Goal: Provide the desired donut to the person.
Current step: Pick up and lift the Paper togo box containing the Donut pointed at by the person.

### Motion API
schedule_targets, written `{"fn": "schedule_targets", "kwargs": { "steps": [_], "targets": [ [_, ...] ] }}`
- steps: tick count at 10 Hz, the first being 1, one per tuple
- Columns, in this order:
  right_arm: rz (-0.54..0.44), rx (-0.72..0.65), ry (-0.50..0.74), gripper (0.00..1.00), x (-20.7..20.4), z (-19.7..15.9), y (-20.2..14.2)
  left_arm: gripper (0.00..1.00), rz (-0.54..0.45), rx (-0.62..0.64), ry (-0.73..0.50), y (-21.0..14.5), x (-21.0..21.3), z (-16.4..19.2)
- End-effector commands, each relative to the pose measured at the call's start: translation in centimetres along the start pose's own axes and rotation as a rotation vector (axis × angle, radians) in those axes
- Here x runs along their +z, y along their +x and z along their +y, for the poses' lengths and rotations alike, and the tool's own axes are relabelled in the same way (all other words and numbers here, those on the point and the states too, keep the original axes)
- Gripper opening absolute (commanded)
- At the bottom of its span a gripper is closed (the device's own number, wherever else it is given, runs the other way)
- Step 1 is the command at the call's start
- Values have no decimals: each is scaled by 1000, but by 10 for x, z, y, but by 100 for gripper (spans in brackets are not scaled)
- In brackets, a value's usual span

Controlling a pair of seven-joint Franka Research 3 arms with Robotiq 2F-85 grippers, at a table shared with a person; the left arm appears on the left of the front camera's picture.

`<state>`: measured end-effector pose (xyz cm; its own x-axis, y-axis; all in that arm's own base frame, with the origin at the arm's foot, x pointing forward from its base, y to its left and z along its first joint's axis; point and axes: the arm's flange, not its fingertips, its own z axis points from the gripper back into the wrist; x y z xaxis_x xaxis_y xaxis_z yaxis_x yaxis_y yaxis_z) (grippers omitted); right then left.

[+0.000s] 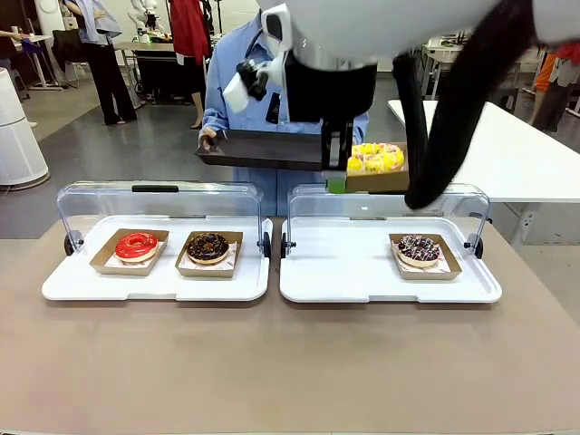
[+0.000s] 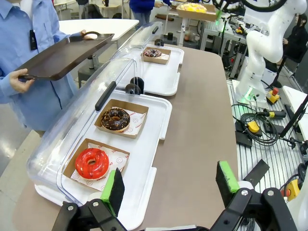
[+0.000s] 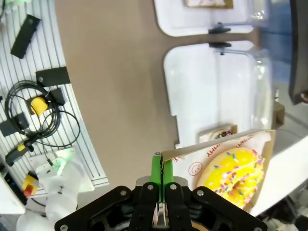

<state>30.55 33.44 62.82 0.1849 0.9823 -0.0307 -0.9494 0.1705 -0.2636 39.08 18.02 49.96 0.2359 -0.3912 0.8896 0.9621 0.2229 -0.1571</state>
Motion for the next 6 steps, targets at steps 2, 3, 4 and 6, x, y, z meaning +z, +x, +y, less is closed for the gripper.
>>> {"fn": "schedule_targets", "kwargs": {
  "steps": [2, 3, 4, 6],
  "targets": [
    [-37, 38, 92, 0, -5, -51, 4, 100, -27, -23, 3, 0, 0, -1],
    [-58, 53, 122, 0, -11, -66, 2, 100, -27, -23, 3, 0, 0, -1],
    [-71, 81, 151, 0, -20, -82, -1, 100, -27, -23, 3, 0, 0, -1],
    [-88, 98, 189, 0, -34, -103, -2, 100, -27, -23, 3, 0, 0, -1]
  ]
}}
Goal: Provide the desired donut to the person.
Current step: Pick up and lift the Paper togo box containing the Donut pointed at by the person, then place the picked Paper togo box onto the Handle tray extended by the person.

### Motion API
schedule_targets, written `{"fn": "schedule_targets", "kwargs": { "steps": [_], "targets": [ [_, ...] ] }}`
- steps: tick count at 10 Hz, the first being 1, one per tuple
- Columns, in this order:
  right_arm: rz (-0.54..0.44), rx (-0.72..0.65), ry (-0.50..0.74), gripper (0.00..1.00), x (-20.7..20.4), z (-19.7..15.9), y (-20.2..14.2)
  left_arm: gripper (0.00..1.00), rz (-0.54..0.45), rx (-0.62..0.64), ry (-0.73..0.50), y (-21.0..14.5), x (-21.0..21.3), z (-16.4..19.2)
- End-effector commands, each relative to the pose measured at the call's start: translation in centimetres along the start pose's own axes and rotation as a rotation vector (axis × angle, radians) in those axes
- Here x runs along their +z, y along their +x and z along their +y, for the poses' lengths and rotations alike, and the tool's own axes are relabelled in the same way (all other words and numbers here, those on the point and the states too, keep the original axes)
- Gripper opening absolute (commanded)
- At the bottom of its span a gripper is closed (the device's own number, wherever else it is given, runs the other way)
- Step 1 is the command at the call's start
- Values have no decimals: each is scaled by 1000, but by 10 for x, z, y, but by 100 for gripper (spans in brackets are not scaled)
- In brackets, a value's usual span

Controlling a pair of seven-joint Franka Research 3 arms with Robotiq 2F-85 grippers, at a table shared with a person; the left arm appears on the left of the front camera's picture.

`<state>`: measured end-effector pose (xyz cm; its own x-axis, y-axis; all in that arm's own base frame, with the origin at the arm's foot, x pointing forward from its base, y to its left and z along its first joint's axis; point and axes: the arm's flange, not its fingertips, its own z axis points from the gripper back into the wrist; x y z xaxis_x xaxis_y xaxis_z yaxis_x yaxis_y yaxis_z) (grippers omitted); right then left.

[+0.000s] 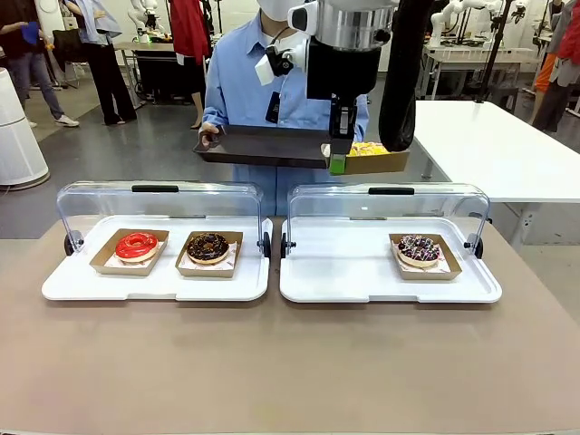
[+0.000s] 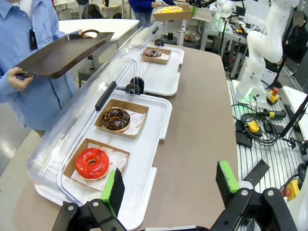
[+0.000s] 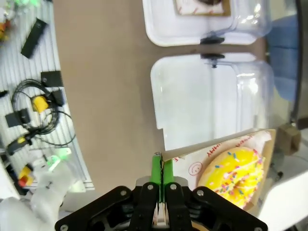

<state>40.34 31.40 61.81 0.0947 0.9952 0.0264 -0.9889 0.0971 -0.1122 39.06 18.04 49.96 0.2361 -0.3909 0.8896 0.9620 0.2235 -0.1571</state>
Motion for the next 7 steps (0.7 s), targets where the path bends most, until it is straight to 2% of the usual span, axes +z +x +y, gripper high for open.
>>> {"fn": "schedule_targets", "kwargs": {
  "steps": [1, 2, 7],
  "targets": [
    [-18, 39, 15, 0, -6, -17, -3, 100, -27, -23, 3, 0, 0, -1],
    [0, 0, 0, 0, 0, 0, 0, 100, -27, -23, 3, 0, 0, -1],
    [0, 0, 0, 0, 0, 0, 0, 100, -27, -23, 3, 0, 0, -1]
  ]
}}
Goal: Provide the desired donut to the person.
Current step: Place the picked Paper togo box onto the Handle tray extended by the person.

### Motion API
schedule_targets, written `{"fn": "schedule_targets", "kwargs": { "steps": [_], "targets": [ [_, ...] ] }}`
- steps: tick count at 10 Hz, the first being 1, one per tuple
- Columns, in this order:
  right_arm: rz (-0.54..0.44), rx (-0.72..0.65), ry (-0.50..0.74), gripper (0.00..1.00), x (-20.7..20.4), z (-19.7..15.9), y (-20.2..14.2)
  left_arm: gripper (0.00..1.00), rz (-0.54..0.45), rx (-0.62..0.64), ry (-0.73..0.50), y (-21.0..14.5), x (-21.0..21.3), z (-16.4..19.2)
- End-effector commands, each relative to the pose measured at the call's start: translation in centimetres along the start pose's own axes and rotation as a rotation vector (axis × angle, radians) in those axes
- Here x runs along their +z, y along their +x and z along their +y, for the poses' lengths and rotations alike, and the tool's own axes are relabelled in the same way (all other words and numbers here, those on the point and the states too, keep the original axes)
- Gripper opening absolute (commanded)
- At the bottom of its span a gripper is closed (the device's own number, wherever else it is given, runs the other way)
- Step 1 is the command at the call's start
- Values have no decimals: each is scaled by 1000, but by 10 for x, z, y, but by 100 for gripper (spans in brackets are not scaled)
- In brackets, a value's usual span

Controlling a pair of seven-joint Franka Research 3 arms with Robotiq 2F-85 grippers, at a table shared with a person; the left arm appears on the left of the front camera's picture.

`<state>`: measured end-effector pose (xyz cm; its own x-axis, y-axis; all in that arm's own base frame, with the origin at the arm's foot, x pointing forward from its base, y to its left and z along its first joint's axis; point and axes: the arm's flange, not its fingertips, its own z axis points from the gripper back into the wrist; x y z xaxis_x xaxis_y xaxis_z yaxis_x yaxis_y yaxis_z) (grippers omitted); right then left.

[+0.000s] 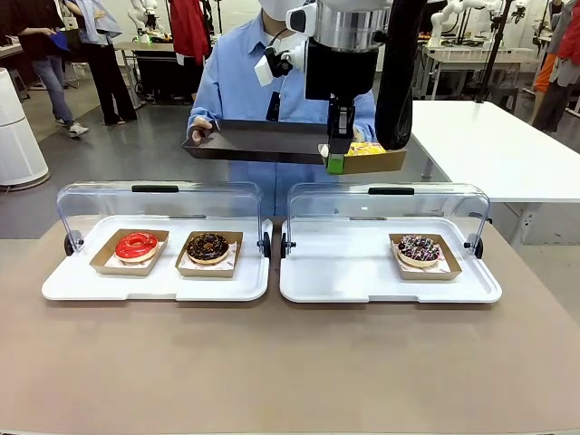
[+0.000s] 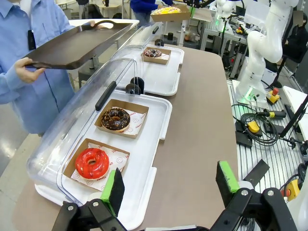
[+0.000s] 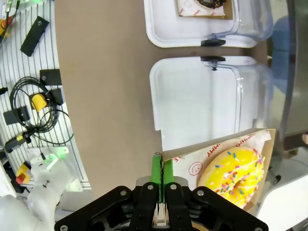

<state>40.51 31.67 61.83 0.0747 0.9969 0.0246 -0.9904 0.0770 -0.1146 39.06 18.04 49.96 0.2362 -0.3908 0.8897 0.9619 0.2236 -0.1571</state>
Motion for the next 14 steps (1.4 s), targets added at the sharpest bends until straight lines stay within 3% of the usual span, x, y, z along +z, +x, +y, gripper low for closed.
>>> {"fn": "schedule_targets", "kwargs": {
  "steps": [1, 14],
  "targets": [
    [1, -20, 2, 0, 0, 1, -3, 100, -27, -23, 3, 0, 0, -1],
    [-28, -15, -15, 2, 13, -11, 9, 100, -27, -23, 3, 0, 0, -1]
  ]
}}
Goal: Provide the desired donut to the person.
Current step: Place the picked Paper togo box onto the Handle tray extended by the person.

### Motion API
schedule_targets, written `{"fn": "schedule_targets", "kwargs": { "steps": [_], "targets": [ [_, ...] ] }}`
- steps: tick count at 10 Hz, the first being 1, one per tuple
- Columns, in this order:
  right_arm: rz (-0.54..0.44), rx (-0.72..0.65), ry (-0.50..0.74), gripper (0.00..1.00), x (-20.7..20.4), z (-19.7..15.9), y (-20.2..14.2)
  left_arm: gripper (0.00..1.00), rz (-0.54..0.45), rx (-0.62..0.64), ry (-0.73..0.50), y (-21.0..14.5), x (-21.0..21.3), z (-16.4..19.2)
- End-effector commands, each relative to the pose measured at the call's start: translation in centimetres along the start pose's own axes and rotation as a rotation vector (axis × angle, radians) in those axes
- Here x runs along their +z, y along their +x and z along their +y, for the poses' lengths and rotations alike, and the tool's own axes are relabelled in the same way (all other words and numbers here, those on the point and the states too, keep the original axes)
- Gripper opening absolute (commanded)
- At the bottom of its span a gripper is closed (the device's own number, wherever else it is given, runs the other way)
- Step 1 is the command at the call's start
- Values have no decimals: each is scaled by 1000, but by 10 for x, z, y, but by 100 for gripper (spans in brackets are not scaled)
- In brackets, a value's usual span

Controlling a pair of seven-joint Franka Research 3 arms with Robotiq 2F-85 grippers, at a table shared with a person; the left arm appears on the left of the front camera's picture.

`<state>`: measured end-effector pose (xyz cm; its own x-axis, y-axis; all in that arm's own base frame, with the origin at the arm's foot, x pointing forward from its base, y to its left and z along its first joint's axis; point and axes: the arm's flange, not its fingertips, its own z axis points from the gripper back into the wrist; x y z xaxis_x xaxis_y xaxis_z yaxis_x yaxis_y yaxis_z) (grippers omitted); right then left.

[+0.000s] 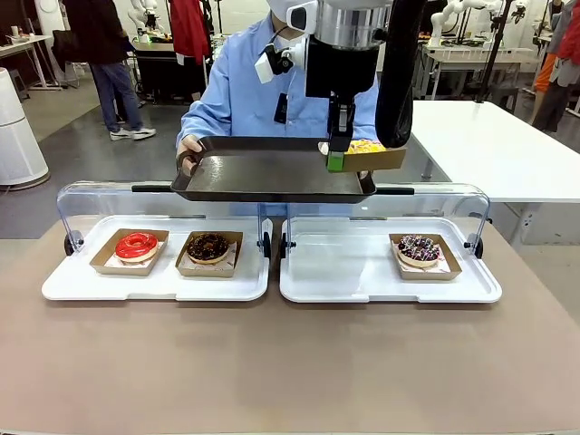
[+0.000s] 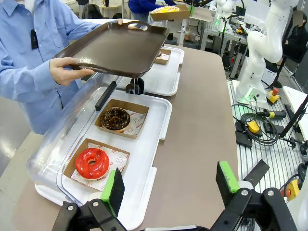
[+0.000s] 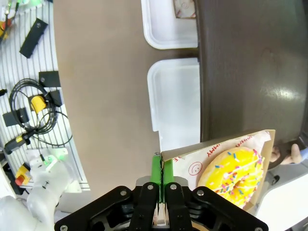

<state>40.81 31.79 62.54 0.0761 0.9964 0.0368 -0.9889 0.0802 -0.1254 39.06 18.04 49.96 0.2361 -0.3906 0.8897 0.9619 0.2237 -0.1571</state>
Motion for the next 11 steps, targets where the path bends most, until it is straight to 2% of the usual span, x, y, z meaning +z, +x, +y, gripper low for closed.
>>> {"fn": "schedule_targets", "kwargs": {
  "steps": [1, 3, 6, 8, 11],
  "targets": [
    [-35, 20, -7, 2, 9, -16, 13, 100, -26, -23, 3, 0, 0, -1],
    [-47, -8, -32, 2, 14, -41, 16, 100, -26, -23, 3, 0, 0, -1],
    [-143, 13, -2, 2, 0, -80, 16, 100, -26, -23, 3, 0, 0, -1],
    [-173, 18, 14, 2, -11, -97, 16, 100, -26, -23, 3, 0, 0, -1],
    [-155, -21, 36, 2, -30, -113, 11, 100, -26, -23, 3, 0, 0, -1]
  ]
}}
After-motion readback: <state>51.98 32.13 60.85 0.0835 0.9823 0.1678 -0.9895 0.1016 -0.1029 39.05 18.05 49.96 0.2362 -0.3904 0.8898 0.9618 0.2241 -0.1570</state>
